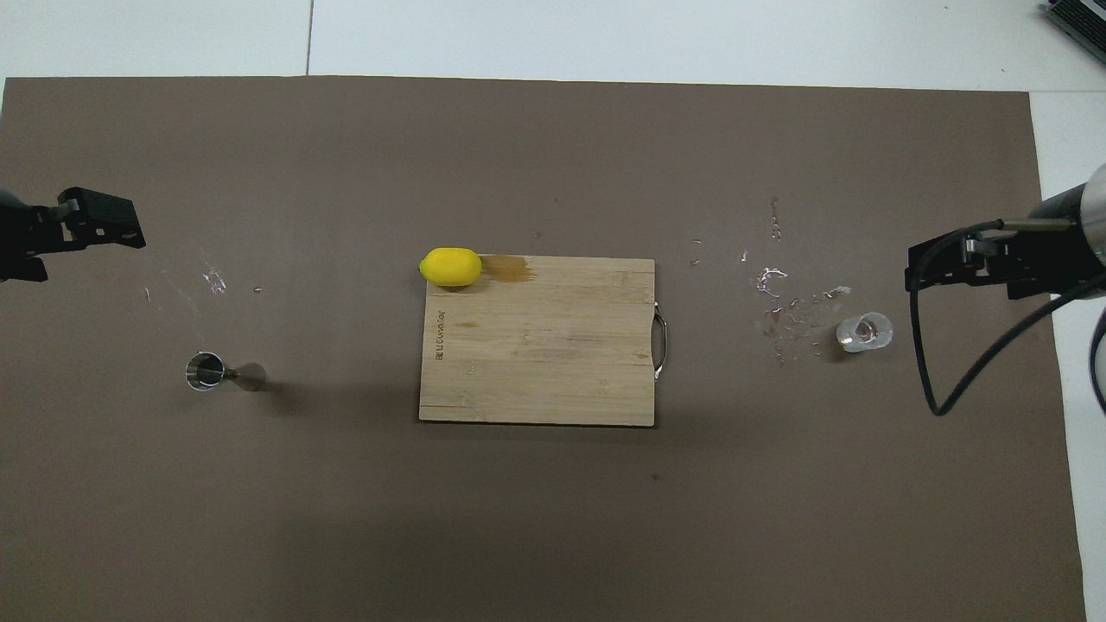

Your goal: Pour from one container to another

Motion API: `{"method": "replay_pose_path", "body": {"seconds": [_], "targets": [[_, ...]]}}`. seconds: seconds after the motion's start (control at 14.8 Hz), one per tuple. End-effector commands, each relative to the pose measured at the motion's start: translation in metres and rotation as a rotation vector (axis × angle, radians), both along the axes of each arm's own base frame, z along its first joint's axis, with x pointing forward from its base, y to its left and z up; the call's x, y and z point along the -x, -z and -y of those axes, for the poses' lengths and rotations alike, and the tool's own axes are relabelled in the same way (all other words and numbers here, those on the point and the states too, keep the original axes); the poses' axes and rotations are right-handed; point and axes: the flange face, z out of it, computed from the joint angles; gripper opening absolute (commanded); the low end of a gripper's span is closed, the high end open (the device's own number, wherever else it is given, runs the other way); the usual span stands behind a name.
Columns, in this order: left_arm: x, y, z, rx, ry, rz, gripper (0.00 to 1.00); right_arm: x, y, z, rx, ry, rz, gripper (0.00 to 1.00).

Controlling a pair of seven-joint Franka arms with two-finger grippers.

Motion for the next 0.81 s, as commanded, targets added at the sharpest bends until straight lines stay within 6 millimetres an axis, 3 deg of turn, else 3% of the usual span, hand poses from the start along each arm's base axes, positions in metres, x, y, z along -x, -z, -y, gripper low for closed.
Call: {"method": "replay_pose_path", "body": {"seconds": [0.0, 0.14, 0.2, 0.41, 0.61, 0.74], "targets": [[0.000, 0.002, -0.005, -0.017, -0.023, 0.018, 1.00, 0.004, 0.000, 0.005, -0.012, 0.013, 0.002, 1.00], [-0.007, -0.002, -0.001, -0.014, -0.010, 0.087, 1.00, 0.006, -0.003, 0.008, -0.012, 0.020, 0.006, 1.00], [-0.009, 0.006, -0.003, -0.016, 0.002, 0.107, 1.00, 0.008, -0.006, 0.008, -0.011, 0.020, 0.009, 1.00], [0.001, 0.055, -0.040, -0.025, -0.048, 0.193, 1.00, 0.010, -0.008, 0.008, -0.011, 0.020, 0.011, 1.00], [-0.003, 0.091, -0.064, -0.049, 0.018, 0.204, 1.00, 0.010, -0.008, 0.008, -0.011, 0.020, 0.009, 1.00], [-0.012, 0.112, -0.066, -0.047, 0.043, 0.186, 1.00, 0.010, -0.008, 0.008, -0.011, 0.020, 0.009, 1.00]]}}
